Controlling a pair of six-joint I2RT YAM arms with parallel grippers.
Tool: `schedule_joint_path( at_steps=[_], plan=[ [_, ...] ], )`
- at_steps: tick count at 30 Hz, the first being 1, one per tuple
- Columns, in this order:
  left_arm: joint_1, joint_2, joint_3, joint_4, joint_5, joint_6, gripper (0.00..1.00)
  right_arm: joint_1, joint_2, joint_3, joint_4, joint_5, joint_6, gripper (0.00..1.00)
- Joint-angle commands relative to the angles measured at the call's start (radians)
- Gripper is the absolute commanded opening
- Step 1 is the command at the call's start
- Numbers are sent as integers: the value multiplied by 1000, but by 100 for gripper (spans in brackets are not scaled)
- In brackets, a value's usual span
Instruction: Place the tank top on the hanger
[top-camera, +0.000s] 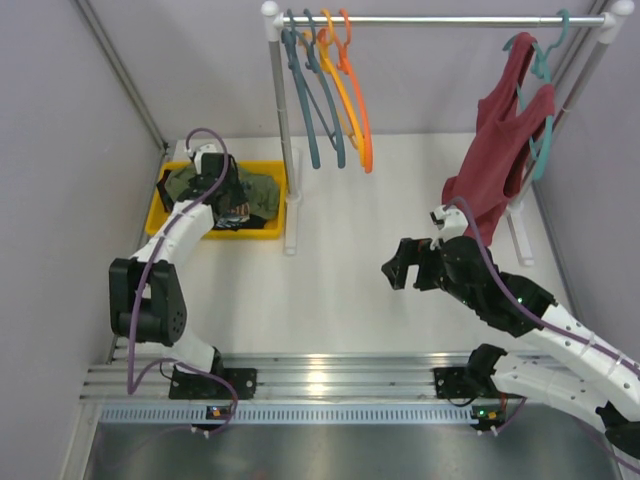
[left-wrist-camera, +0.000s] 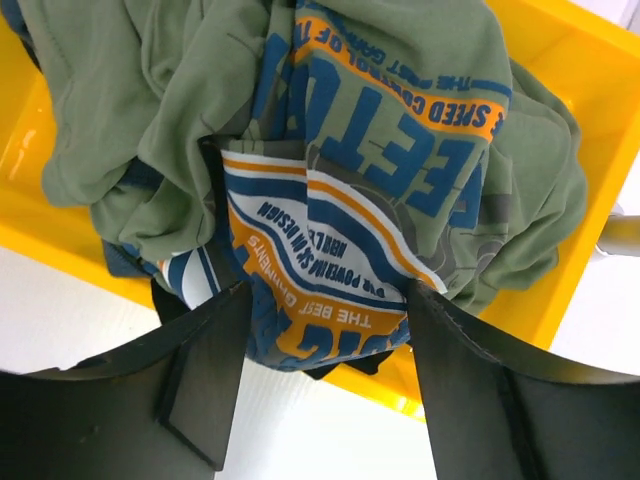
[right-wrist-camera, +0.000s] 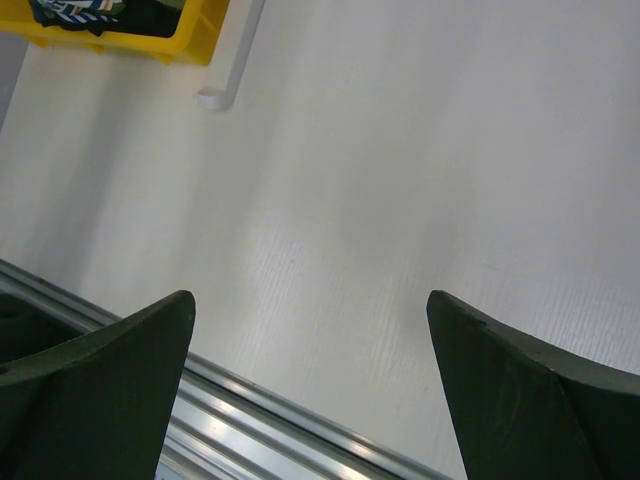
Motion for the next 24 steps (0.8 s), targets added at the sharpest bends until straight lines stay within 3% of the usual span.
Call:
schedule_joint_path(
  at_steps=[1, 2, 3, 6, 7, 8, 18, 24],
  plan=[
    [7, 27, 28, 82, 16, 25, 64, -9, -6, 8, 13, -10, -12, 100],
    [7, 33, 33, 82, 19, 29, 59, -8, -6, 10, 15, -10, -10, 100],
    [9, 36, 34, 80, 19, 30, 45, -8, -6, 11, 13, -15, -10, 100],
    [7, 10, 37, 77, 22, 39, 20, -9, -11, 14, 10, -16, -9, 100],
    [7, -22, 39, 76, 23, 44, 5, -9, -11, 14, 9, -15, -10, 100],
    [7, -40, 39, 76, 22, 53, 0, -8, -14, 14, 13, -13, -10, 100],
    [7, -293, 117, 56, 118, 125, 0, -9, 5, 4, 30, -24, -13, 100],
    [7, -366, 215, 60, 140, 136, 0, -9, 23, 2, 44, -36, -12, 100]
  ],
)
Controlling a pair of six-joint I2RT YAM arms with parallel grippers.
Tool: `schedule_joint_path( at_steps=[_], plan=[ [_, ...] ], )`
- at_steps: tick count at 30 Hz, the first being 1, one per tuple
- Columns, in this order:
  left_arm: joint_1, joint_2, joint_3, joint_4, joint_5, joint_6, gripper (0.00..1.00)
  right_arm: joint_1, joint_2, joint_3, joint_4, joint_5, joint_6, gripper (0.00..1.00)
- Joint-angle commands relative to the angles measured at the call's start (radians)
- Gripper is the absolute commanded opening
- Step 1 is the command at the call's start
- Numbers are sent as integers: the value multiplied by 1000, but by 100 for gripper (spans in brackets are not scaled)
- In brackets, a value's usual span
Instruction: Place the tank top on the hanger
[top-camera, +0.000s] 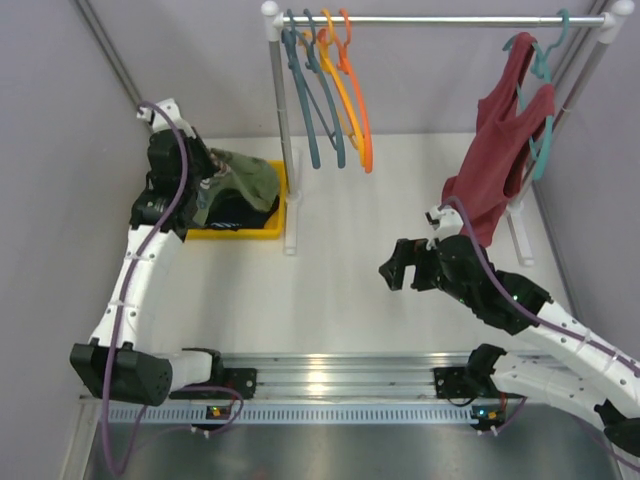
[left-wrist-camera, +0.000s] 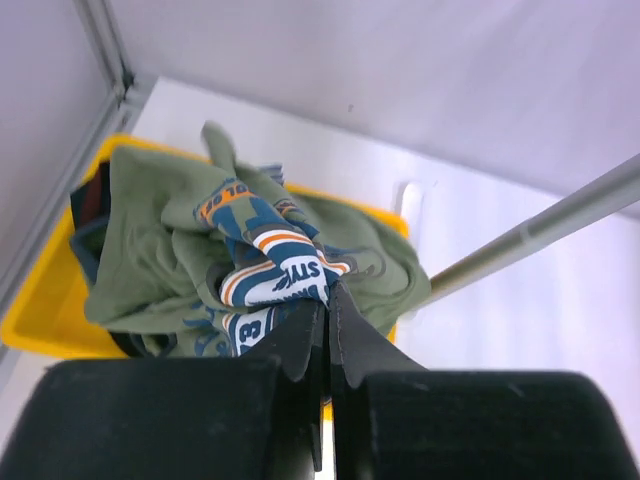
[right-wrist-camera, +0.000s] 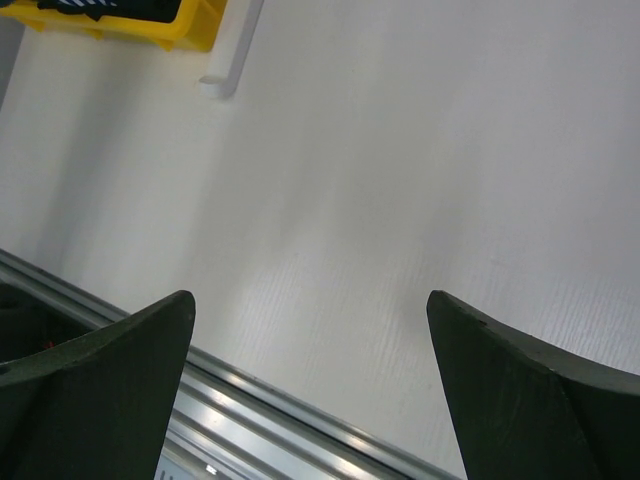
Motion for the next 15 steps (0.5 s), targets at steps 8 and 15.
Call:
schedule_joint_path(
  at_steps=[8, 15],
  plan=[
    [3, -10, 373, 31, 76, 22, 0, -9, 29, 4, 60, -21, -16, 100],
    [1, -33, 541, -18, 135, 16, 0, -8, 38, 5, 65, -21, -16, 100]
  ],
)
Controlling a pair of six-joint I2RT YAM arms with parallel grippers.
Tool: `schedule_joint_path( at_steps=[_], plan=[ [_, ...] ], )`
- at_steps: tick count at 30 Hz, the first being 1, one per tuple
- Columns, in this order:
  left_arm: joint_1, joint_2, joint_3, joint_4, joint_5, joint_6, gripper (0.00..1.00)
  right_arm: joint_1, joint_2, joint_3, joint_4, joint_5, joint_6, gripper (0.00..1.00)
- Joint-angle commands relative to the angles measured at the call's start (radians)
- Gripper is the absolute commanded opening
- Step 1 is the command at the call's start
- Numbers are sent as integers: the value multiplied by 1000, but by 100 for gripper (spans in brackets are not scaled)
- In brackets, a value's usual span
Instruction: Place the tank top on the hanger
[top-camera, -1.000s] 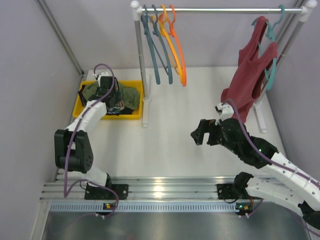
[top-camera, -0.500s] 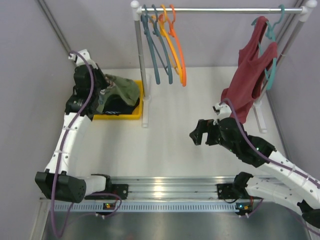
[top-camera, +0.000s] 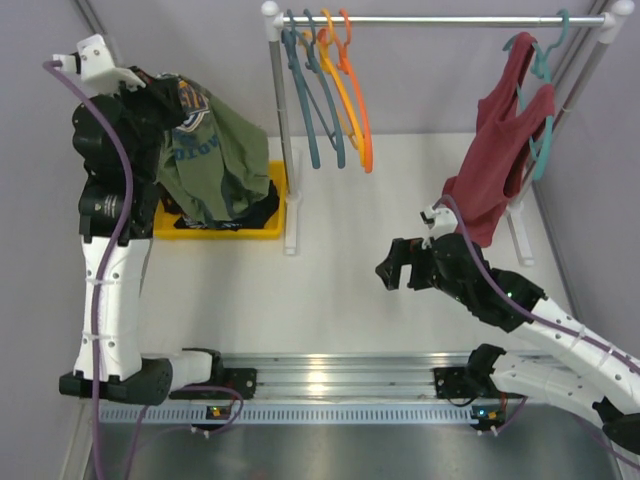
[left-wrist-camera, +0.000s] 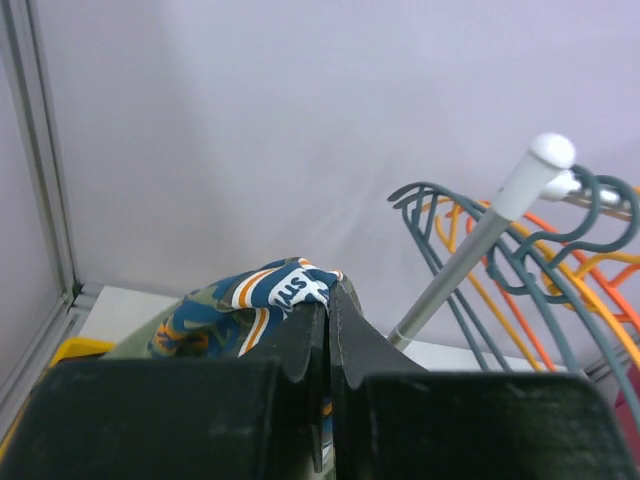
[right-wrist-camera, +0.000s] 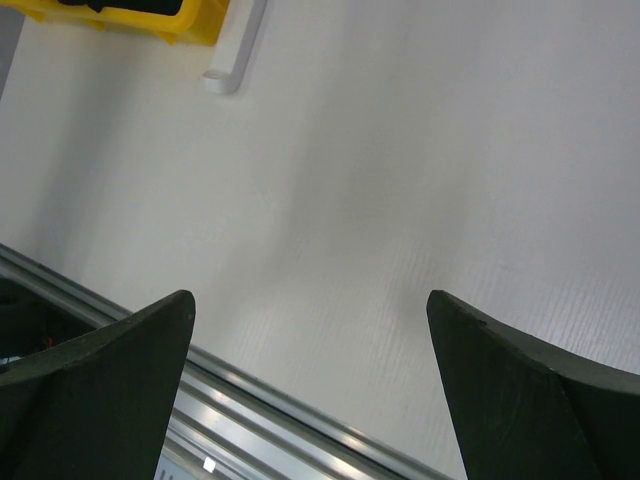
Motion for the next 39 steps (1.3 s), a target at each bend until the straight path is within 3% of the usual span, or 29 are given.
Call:
schedule_joint_path(
  at_steps=[1, 7, 10, 13, 14, 17, 20, 21, 25, 30, 39],
  plan=[
    [1, -42, 68, 6, 70, -4, 0, -8, 3, 7, 44, -4, -11, 100],
    [1, -110, 65, -41, 144, -76, 0, -9, 17, 19, 47, -5, -17, 100],
    [0, -174, -54, -40, 243, -143, 0, -11, 8, 10, 62, -13, -17, 100],
    [-10, -267, -278, -12, 289, -214, 0, -9, -9, -22, 93, -65, -27, 100],
    [-17, -292, -415, 29, 301, -232, 0, -8, -23, -34, 126, -110, -35, 100],
    [-100, -367, -615, 55, 279, -286, 0, -6, -55, -111, 223, -212, -44, 100],
    [-355, -409, -726, 72, 72, -281, 0, 2, -83, -192, 336, -279, -44, 100],
    [-393, -404, -743, 75, 8, -280, 0, 3, -86, -215, 367, -290, -44, 100],
    [-470, -358, -771, 101, 5, -318, 0, 31, -31, -320, 541, -336, -34, 93],
    [-620, -283, -687, 109, -102, -292, 0, 240, 83, -323, 698, -165, -58, 89],
    [-816, -139, -457, 55, -272, -251, 0, 387, 382, -274, 938, -22, -73, 88]
  ],
)
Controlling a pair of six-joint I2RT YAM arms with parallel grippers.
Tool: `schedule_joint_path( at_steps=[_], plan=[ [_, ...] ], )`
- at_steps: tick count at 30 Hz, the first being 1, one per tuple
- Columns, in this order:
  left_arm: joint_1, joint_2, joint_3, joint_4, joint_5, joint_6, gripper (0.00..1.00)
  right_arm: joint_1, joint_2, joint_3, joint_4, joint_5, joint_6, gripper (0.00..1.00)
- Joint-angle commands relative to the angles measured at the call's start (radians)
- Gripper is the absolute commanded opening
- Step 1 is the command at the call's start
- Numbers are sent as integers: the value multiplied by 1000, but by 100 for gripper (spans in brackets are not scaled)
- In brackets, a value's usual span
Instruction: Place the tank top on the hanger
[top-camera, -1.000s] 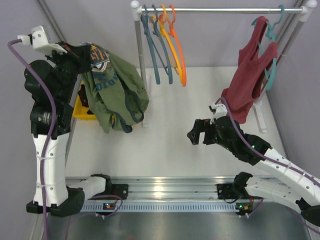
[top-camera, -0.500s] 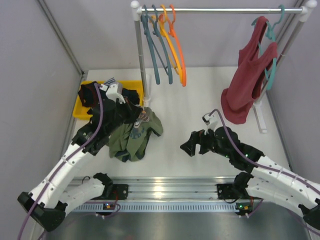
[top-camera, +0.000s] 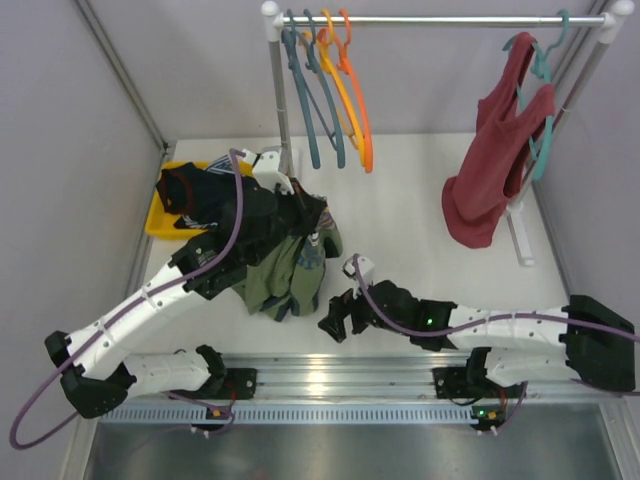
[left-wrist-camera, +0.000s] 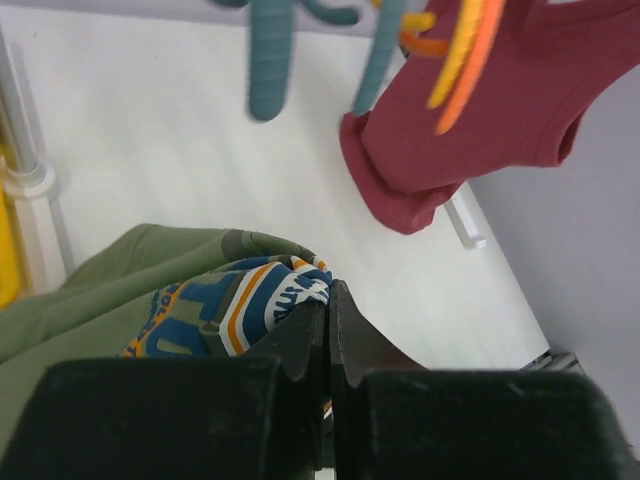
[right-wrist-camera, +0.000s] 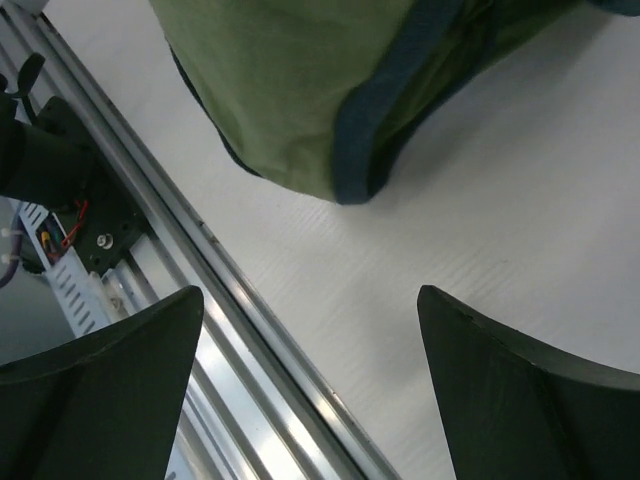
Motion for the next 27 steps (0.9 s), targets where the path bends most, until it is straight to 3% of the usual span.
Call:
schedule_joint_path(
  at_steps=[1, 7, 10, 13, 14, 20, 23, 27],
  plan=[
    [-55, 35, 121, 51, -103, 33, 0, 49, 84, 66, 191, 106, -25, 88],
    [-90, 67, 169, 37, -122, 36, 0, 53, 193, 78, 277, 174, -33, 86],
    [-92, 63, 169, 11, -141, 33, 0, 53, 203, 72, 279, 198, -25, 73],
    [-92, 52, 161, -1, -142, 28, 0, 53, 162, 31, 265, 246, -6, 54],
    [-92, 47, 158, -5, -145, 27, 0, 53, 151, 17, 251, 275, 4, 41],
    [-92, 75, 164, -21, -163, 30, 0, 54, 13, -18, 127, 310, 30, 8],
    [-92, 95, 168, -11, -165, 30, 0, 57, -64, -28, 52, 327, 47, 0],
    [-90, 136, 174, -12, -174, 51, 0, 74, -194, -35, -63, 353, 67, 0]
  ],
)
